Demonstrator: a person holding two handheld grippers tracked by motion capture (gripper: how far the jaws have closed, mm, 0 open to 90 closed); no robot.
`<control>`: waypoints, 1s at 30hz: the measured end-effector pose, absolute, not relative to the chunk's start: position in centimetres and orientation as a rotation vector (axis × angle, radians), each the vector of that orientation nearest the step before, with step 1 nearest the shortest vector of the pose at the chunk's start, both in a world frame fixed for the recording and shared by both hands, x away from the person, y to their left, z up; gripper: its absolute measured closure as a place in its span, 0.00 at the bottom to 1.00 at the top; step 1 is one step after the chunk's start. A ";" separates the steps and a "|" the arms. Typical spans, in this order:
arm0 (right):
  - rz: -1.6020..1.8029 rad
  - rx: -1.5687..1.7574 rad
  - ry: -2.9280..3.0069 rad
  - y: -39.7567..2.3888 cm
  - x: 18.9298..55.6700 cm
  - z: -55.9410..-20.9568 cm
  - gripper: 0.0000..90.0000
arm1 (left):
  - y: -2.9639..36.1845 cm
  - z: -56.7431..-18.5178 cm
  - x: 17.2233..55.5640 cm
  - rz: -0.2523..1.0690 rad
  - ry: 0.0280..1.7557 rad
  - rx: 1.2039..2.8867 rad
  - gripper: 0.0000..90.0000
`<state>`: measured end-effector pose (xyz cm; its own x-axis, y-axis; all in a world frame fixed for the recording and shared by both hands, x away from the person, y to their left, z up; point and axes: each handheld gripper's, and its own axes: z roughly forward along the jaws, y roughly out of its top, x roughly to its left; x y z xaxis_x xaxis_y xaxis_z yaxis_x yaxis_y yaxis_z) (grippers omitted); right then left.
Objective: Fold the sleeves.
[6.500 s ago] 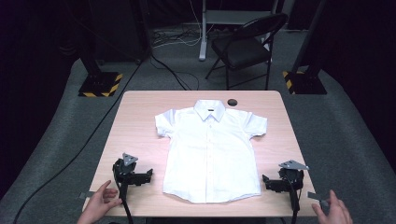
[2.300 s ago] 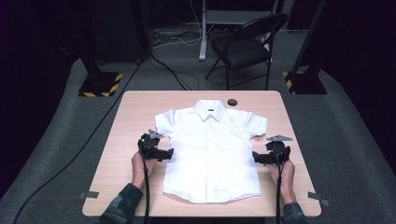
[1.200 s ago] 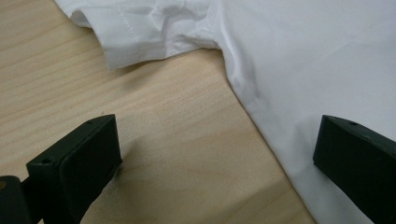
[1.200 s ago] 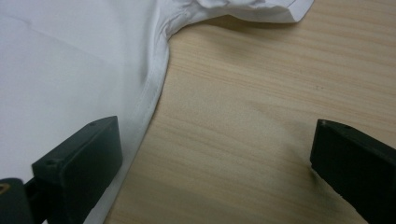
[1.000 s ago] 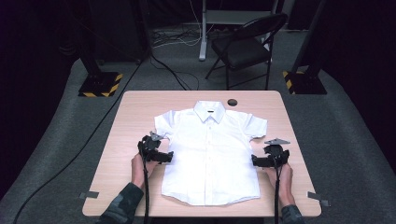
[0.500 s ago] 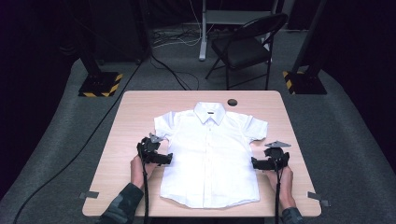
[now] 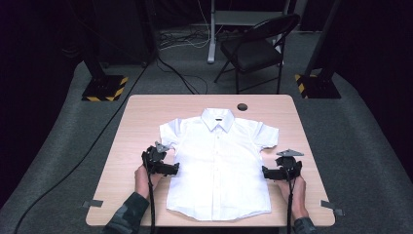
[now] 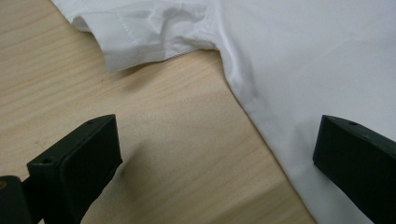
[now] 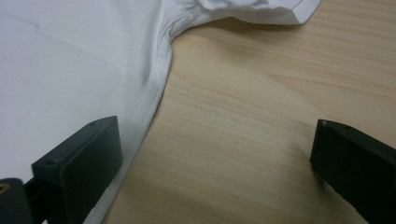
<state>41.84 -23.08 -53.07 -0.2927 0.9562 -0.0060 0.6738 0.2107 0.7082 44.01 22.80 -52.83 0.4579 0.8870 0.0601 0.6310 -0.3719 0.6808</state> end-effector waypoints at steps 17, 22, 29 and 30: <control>0.853 1.506 2.041 -22.9 41.2 -53.2 0.01 | 23.1 -52.9 42.9 0.563 1.257 2.126 0.00; 0.852 1.501 2.042 -22.9 41.0 -53.2 0.01 | 23.1 -52.9 42.6 0.574 1.253 2.130 0.00; 0.855 1.503 2.043 -22.7 40.6 -53.2 0.01 | 23.3 -52.9 42.3 0.571 1.251 2.130 0.00; 0.854 1.501 2.044 -22.7 40.5 -53.2 0.01 | 23.3 -52.9 42.2 0.572 1.251 2.133 0.00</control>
<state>40.52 -22.71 -53.19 -0.2979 0.9546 -0.0040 0.6680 0.2115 0.7134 42.23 23.28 -52.88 0.4645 0.8831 0.0653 0.6275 -0.3803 0.6794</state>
